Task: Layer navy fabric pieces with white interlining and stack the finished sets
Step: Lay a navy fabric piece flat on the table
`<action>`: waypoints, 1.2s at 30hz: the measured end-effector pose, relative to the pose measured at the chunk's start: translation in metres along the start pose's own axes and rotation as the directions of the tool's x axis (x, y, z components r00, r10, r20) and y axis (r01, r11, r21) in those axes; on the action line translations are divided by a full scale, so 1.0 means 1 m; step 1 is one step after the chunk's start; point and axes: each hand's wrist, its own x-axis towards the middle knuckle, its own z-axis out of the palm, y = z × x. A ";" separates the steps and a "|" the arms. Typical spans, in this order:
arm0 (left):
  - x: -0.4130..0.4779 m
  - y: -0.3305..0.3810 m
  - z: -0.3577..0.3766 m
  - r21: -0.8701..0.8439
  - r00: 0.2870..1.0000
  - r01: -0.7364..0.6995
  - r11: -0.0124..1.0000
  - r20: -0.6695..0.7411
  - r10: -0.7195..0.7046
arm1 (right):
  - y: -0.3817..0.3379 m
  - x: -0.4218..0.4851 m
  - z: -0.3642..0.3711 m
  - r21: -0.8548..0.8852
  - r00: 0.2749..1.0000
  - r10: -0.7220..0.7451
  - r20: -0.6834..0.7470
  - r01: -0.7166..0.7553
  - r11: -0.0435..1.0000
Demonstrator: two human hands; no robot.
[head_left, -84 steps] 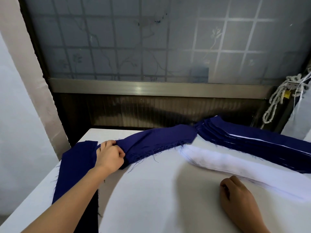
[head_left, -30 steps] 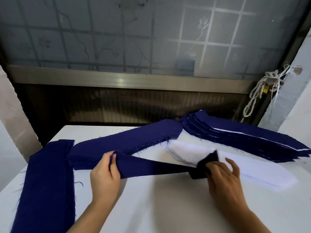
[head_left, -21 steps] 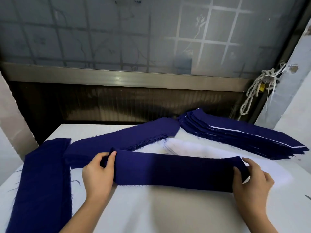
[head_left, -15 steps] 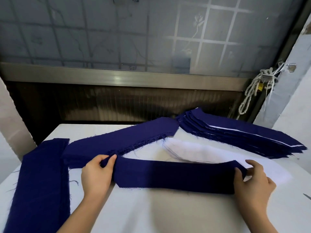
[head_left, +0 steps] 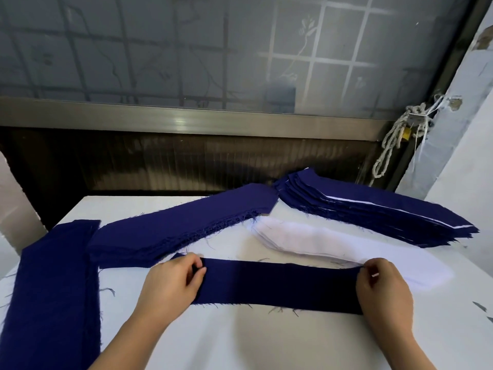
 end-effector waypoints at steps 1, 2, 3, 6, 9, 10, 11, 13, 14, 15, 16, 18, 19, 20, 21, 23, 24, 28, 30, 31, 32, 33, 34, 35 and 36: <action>0.000 0.000 0.001 0.038 1.000 -0.015 0.999 0.009 0.014 | -0.002 -0.001 0.000 -0.051 1.000 -0.015 0.011 0.016 0.999; 0.001 0.000 0.001 0.050 1.000 -0.018 0.999 0.010 0.018 | -0.004 -0.002 0.000 -0.097 0.999 -0.030 0.021 0.032 0.995; 0.001 0.000 0.001 0.048 1.000 -0.017 0.999 0.009 0.017 | -0.006 -0.003 0.000 -0.143 0.998 -0.045 0.036 0.050 0.989; 0.002 0.000 0.000 0.044 1.000 -0.028 0.999 0.001 0.028 | -0.010 -0.006 0.000 -0.257 0.989 -0.113 0.095 0.134 0.957; 0.001 0.002 0.000 0.048 0.999 -0.044 0.998 0.002 0.044 | -0.014 -0.004 0.002 -0.288 0.949 -0.288 0.130 0.315 0.904; 0.002 0.002 0.001 0.052 0.999 -0.044 0.998 0.007 0.044 | -0.017 -0.002 0.004 -0.286 0.921 -0.360 0.146 0.388 0.876; 0.001 0.001 0.001 0.056 0.999 -0.044 0.997 0.014 0.043 | -0.021 0.002 0.007 -0.273 0.893 -0.416 0.170 0.448 0.851; 0.001 0.001 0.001 0.061 0.999 -0.035 0.998 0.038 0.033 | -0.034 0.011 0.017 -0.216 0.851 -0.472 0.228 0.517 0.828; 0.001 0.001 0.002 0.062 0.999 -0.033 0.998 0.043 0.030 | -0.042 0.017 0.023 -0.180 0.838 -0.481 0.257 0.530 0.829; 0.001 0.000 0.002 0.064 0.999 -0.033 0.997 0.043 0.030 | -0.052 0.024 0.031 -0.142 0.827 -0.484 0.285 0.536 0.832; 0.001 0.000 0.002 0.066 0.999 -0.035 0.997 0.043 0.033 | -0.062 0.030 0.039 -0.108 0.815 -0.491 0.308 0.543 0.833; 0.000 -0.001 0.002 0.063 0.998 -0.038 0.997 0.045 0.035 | -0.082 0.044 0.055 -0.053 0.786 -0.516 0.340 0.564 0.824; 0.000 0.000 0.002 0.062 0.998 -0.039 0.997 0.046 0.036 | -0.092 0.051 0.063 -0.033 0.771 -0.529 0.354 0.575 0.817; 0.000 -0.001 0.002 0.061 0.998 -0.039 0.997 0.047 0.036 | -0.101 0.055 0.070 -0.012 0.759 -0.535 0.371 0.580 0.814; 0.001 -0.001 0.002 0.059 0.998 -0.039 0.997 0.046 0.037 | -0.108 0.059 0.077 0.009 0.752 -0.528 0.395 0.572 0.821; 0.001 0.000 0.002 0.056 0.999 -0.042 0.998 0.037 0.040 | -0.114 0.064 0.088 0.020 0.744 -0.459 0.486 0.516 0.857; 0.001 0.000 0.002 0.055 0.999 -0.043 0.998 0.035 0.041 | -0.114 0.065 0.092 -0.005 0.732 -0.409 0.544 0.491 0.871; 0.001 -0.001 0.002 0.055 0.999 -0.039 0.998 0.038 0.037 | -0.110 0.063 0.104 -0.135 0.714 -0.326 0.620 0.506 0.852; 0.002 -0.001 0.002 0.050 0.999 -0.029 0.998 0.042 0.027 | -0.112 0.063 0.106 -0.160 0.717 -0.316 0.621 0.511 0.845; 0.002 -0.001 0.002 0.047 0.999 -0.023 0.999 0.044 0.021 | -0.112 0.063 0.106 -0.155 0.720 -0.313 0.619 0.502 0.851; 0.002 -0.002 0.002 0.044 0.999 -0.018 0.999 0.047 0.016 | -0.111 0.063 0.106 -0.140 0.725 -0.310 0.615 0.488 0.862; 0.002 -0.002 0.002 0.041 0.999 -0.012 0.999 0.051 0.010 | -0.110 0.063 0.105 -0.123 0.732 -0.307 0.609 0.470 0.874; 0.002 -0.002 0.002 0.038 0.998 -0.006 0.999 0.055 0.004 | -0.108 0.063 0.104 -0.105 0.739 -0.303 0.601 0.450 0.887; 0.002 -0.002 0.002 0.032 0.998 0.000 0.999 0.057 -0.002 | -0.106 0.063 0.103 -0.088 0.748 -0.298 0.594 0.428 0.899; 0.002 -0.003 0.003 0.024 0.998 0.006 1.000 0.056 -0.008 | -0.105 0.063 0.102 -0.073 0.756 -0.289 0.587 0.404 0.912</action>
